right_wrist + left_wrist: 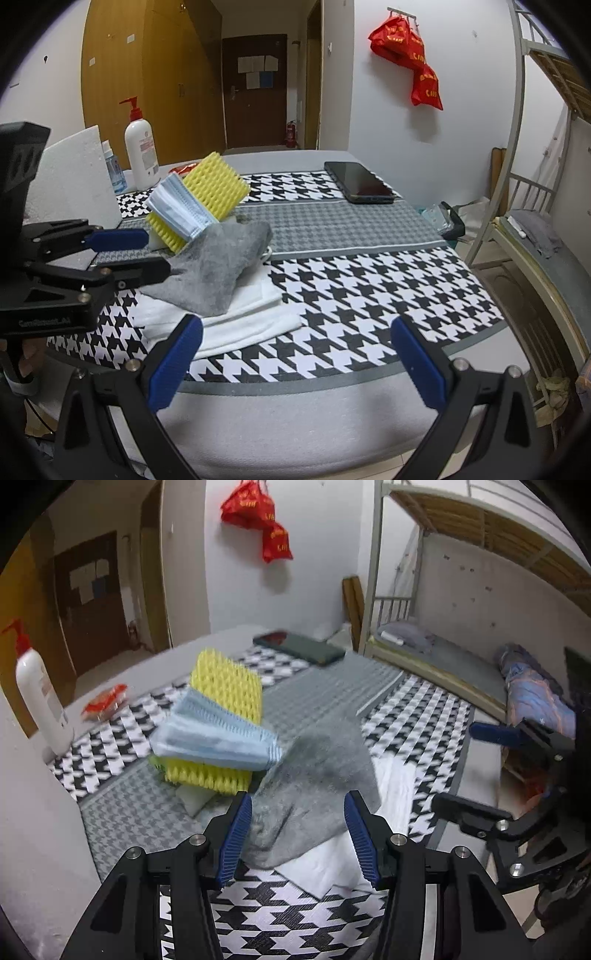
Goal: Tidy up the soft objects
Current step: 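Grasp the grey sock with the left gripper and lift it, then hold the grey sock in the left gripper while the right gripper grasps a white towel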
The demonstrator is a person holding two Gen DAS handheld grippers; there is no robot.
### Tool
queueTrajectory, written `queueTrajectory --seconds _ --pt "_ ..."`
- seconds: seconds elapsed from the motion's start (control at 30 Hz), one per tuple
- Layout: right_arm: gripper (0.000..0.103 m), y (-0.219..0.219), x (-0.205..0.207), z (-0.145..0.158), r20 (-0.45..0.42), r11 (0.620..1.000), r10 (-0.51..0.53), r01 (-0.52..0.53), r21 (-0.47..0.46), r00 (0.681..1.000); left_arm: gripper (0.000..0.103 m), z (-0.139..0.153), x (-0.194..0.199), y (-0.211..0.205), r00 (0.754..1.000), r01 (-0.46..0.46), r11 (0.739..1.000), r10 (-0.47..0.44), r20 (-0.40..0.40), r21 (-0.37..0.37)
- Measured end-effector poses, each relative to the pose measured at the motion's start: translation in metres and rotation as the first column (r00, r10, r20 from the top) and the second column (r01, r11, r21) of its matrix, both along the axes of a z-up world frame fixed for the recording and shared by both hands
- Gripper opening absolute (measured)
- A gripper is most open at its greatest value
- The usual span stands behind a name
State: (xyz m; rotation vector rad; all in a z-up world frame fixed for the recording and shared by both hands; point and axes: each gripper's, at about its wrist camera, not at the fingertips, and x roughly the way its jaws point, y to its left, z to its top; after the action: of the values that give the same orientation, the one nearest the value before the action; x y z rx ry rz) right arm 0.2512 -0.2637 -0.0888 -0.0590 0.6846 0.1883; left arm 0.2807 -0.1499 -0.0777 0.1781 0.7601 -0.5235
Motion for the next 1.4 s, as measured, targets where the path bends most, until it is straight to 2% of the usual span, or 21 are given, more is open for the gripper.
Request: queueTrajectory --seconds 0.17,0.23,0.3,0.47,0.57,0.63,0.77,0.87,1.0,1.13,1.23,1.33,1.37,1.4 --pt "0.103 0.004 0.009 -0.002 -0.012 1.0 0.025 -0.025 -0.003 1.0 0.052 -0.012 0.009 0.001 0.998 -0.032 0.999 0.034 -0.051 0.03" --pt "0.103 0.006 0.014 -0.004 -0.023 0.999 0.035 -0.035 -0.013 0.999 0.04 -0.016 0.011 0.0 0.997 -0.046 0.997 0.049 -0.061 0.058" --pt "0.103 0.007 0.018 -0.005 -0.03 0.999 0.043 -0.043 -0.015 0.999 0.018 -0.015 0.012 0.001 0.997 -0.05 0.997 0.053 -0.061 0.054" --pt "0.103 0.008 0.023 -0.005 -0.045 0.999 0.051 -0.051 -0.005 0.998 0.01 -0.013 0.01 0.003 0.998 -0.027 0.999 0.029 -0.06 0.026" --pt "0.103 0.007 0.023 -0.003 -0.043 0.999 0.05 -0.05 -0.012 0.998 0.009 -0.005 0.004 0.006 1.0 -0.02 1.0 0.02 -0.025 -0.022" --pt "0.103 0.006 0.023 -0.002 -0.047 0.999 0.042 -0.043 -0.018 0.998 0.009 0.004 -0.001 0.011 1.0 0.004 0.997 -0.005 -0.006 -0.083" --pt "0.103 0.003 0.021 -0.001 -0.049 0.999 0.028 -0.029 -0.027 0.998 0.009 0.014 -0.012 0.013 0.997 0.083 0.984 -0.083 0.009 -0.157" --pt "0.103 -0.001 0.018 0.001 -0.048 1.0 0.017 -0.018 -0.026 0.999 0.009 0.027 -0.018 0.018 0.994 0.102 0.974 -0.095 0.047 -0.202" --pt "0.103 -0.002 0.016 -0.001 -0.055 0.999 0.011 -0.013 -0.039 0.998 0.009 0.048 -0.027 0.036 0.991 0.105 0.951 -0.077 0.107 -0.29" --pt "0.103 0.004 0.014 -0.001 -0.055 0.998 0.022 -0.024 -0.049 0.998 0.009 0.07 -0.037 0.055 0.981 0.144 0.915 -0.083 0.173 -0.378" --pt "0.103 0.009 0.014 0.002 -0.049 0.998 0.035 -0.038 -0.054 0.998 0.009 0.076 -0.038 0.062 0.982 0.14 0.916 -0.08 0.172 -0.376" --pt "0.103 0.015 0.014 0.005 -0.042 0.997 0.05 -0.052 -0.056 0.998 0.009 0.074 -0.042 0.064 0.983 0.127 0.929 -0.071 0.171 -0.347" --pt "0.103 0.016 0.015 0.005 -0.04 0.997 0.051 -0.054 -0.061 0.998 0.015 0.073 -0.042 0.063 0.983 0.132 0.933 -0.08 0.164 -0.334" --pt "0.103 0.017 0.015 0.006 -0.038 0.996 0.052 -0.054 -0.065 0.998 0.028 0.071 -0.042 0.061 0.984 0.141 0.938 -0.096 0.152 -0.317"
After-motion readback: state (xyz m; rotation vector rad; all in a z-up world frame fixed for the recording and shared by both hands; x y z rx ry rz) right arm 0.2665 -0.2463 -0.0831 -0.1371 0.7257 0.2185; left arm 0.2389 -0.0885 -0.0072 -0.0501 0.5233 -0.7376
